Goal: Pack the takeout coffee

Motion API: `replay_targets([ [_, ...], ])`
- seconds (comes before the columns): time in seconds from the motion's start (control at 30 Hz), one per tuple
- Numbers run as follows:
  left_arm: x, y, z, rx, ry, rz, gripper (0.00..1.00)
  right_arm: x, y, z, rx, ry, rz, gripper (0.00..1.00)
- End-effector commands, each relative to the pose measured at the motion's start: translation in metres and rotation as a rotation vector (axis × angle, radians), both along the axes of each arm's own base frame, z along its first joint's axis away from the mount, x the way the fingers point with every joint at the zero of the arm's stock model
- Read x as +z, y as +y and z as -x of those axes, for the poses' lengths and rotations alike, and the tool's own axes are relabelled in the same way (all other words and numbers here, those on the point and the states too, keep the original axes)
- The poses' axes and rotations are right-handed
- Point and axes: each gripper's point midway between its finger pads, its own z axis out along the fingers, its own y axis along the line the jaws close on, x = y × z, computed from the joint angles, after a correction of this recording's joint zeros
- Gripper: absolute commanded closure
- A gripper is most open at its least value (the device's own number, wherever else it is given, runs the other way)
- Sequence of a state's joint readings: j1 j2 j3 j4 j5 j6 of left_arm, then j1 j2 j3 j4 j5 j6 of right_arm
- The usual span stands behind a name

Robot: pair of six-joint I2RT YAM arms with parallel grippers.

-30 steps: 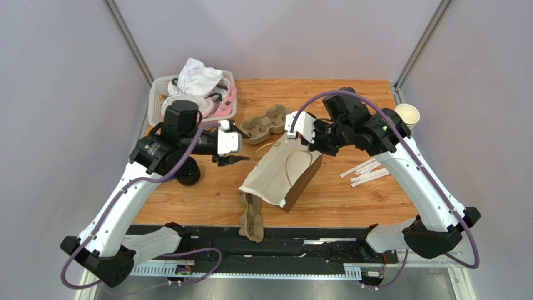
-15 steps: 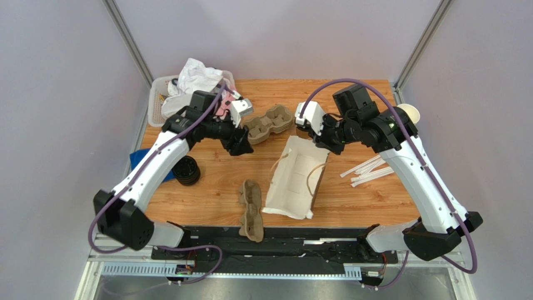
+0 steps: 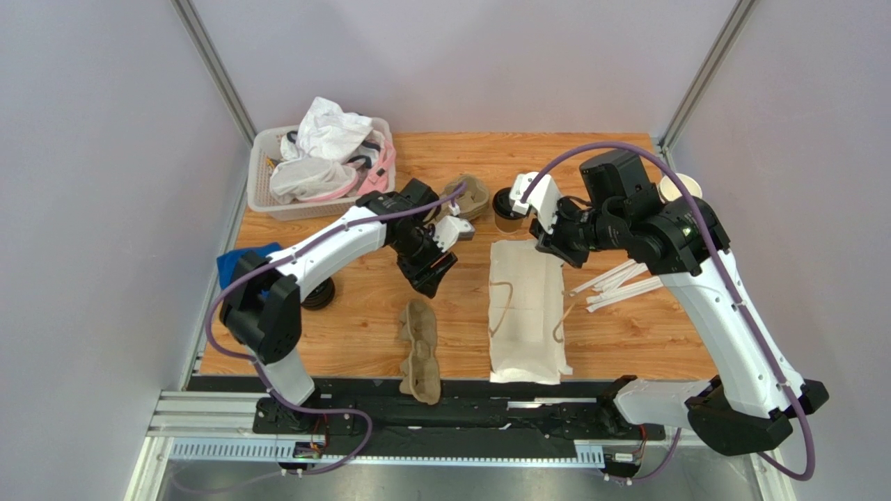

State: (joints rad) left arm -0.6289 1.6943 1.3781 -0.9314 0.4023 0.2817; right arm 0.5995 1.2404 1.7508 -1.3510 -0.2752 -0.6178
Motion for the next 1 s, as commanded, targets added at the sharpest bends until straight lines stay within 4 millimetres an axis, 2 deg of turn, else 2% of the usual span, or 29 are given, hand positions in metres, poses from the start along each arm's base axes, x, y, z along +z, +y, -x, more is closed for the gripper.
replay_targets([
  [0.0,-0.015,0.012,-0.002,-0.012,0.026,-0.158,0.46,-0.001,0.002,0.003,-0.011,0.026,-0.021,1.0],
  [0.23,-0.04,0.03,0.011,-0.085,0.09,-0.318,0.54,-0.008,0.002,0.001,-0.021,0.047,-0.005,1.0],
  [0.37,-0.05,0.036,0.02,-0.13,0.126,-0.327,0.71,-0.007,0.003,0.0,-0.027,0.046,-0.008,1.0],
  [0.4,-0.047,0.035,0.022,-0.139,0.12,-0.309,0.78,-0.007,0.002,0.0,-0.028,0.047,-0.005,1.0],
  [0.47,-0.043,0.03,0.023,-0.151,0.105,-0.263,0.86,-0.007,0.001,0.0,-0.029,0.043,-0.005,1.0],
  [0.5,-0.035,0.027,0.022,-0.158,0.082,-0.222,0.92,-0.008,0.001,0.001,-0.03,0.045,-0.002,1.0],
  [0.57,-0.029,0.022,0.016,-0.158,0.036,-0.174,0.98,-0.008,0.001,0.001,-0.031,0.046,-0.003,1.0],
  [0.6,-0.019,0.02,0.013,-0.151,0.02,-0.121,1.0,-0.009,0.0,0.001,-0.031,0.048,-0.001,1.0],
  [0.8,0.002,0.009,-0.012,-0.142,-0.098,0.1,1.0,-0.013,0.003,0.0,-0.04,0.061,-0.009,1.0],
  [0.87,0.004,0.014,-0.017,-0.141,-0.125,0.134,1.0,-0.013,0.004,-0.001,-0.047,0.065,-0.013,1.0],
  [0.93,0.02,0.016,-0.022,-0.132,-0.159,0.195,1.0,-0.015,0.004,0.0,-0.056,0.078,-0.017,1.0],
  [0.97,0.036,0.018,-0.025,-0.124,-0.193,0.23,1.0,-0.014,0.003,0.0,-0.062,0.078,-0.018,1.0],
])
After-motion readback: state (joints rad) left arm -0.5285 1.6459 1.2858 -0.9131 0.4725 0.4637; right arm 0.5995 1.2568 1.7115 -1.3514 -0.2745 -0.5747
